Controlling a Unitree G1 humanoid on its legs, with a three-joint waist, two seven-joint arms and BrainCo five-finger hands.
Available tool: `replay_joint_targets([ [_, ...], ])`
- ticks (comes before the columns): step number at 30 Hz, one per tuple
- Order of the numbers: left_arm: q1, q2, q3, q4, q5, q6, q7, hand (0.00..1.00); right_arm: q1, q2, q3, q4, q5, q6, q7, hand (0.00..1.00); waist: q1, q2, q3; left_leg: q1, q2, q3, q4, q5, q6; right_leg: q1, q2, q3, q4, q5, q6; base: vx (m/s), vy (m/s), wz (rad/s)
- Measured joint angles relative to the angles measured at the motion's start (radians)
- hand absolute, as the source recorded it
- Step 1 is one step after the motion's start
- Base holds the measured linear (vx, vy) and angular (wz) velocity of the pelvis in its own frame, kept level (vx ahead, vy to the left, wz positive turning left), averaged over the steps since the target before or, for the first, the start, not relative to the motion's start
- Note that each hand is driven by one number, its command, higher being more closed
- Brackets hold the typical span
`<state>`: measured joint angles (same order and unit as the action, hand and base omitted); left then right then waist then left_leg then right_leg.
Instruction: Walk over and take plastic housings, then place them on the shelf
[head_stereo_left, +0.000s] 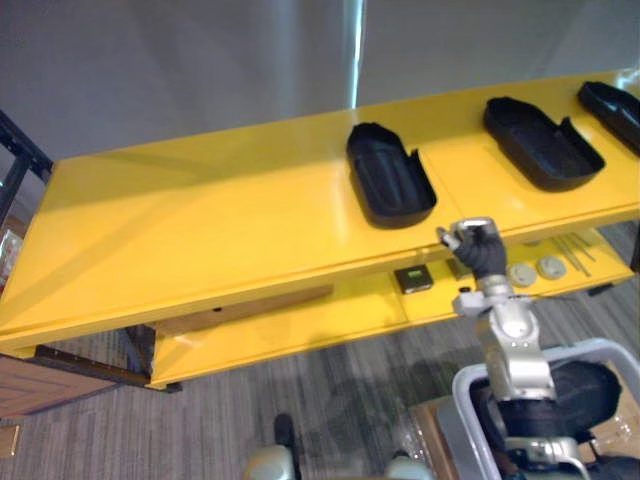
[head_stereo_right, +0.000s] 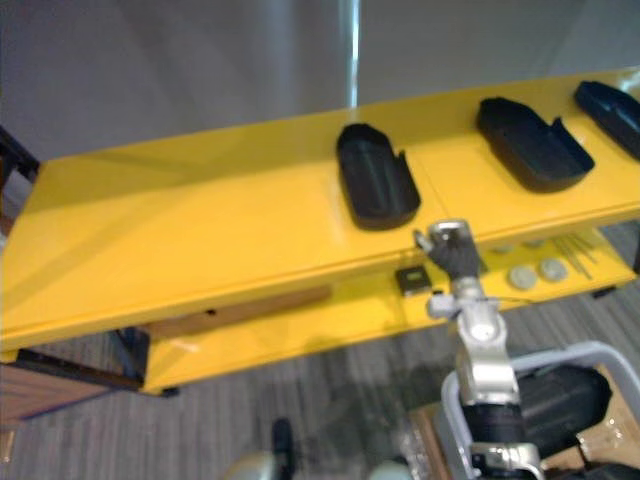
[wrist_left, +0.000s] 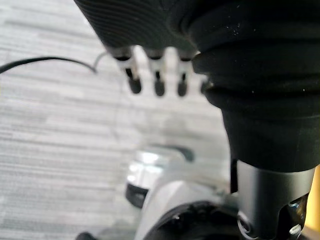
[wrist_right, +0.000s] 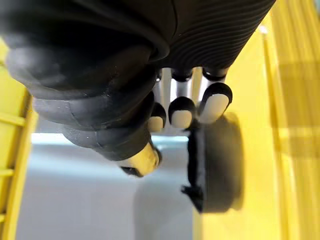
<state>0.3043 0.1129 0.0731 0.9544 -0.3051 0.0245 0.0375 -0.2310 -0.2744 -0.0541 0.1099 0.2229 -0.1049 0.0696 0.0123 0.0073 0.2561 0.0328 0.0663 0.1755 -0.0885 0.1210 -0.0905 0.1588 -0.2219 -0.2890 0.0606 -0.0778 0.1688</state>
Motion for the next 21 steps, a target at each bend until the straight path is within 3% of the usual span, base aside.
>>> replay_joint_targets([
  [13,0.000,-0.001,-0.007,0.010,0.000,0.002,-0.002,0.00,-0.105,0.006,0.041,0.204,0.019,0.011,0.016,1.00,0.003,0.028,-0.017,0.002,-0.001,-0.008,0.000,0.001,0.001,0.006,-0.001,-0.009,0.002,0.000,0.000,0.00,0.000,0.01],
  [21,0.000,-0.001,-0.005,0.008,0.000,0.002,-0.003,0.00,-0.193,0.006,0.042,0.305,0.019,0.023,0.015,1.00,0.015,0.030,-0.018,0.005,-0.008,-0.027,0.000,0.001,0.001,0.029,-0.004,-0.035,-0.007,0.000,0.000,0.00,-0.002,0.07],
])
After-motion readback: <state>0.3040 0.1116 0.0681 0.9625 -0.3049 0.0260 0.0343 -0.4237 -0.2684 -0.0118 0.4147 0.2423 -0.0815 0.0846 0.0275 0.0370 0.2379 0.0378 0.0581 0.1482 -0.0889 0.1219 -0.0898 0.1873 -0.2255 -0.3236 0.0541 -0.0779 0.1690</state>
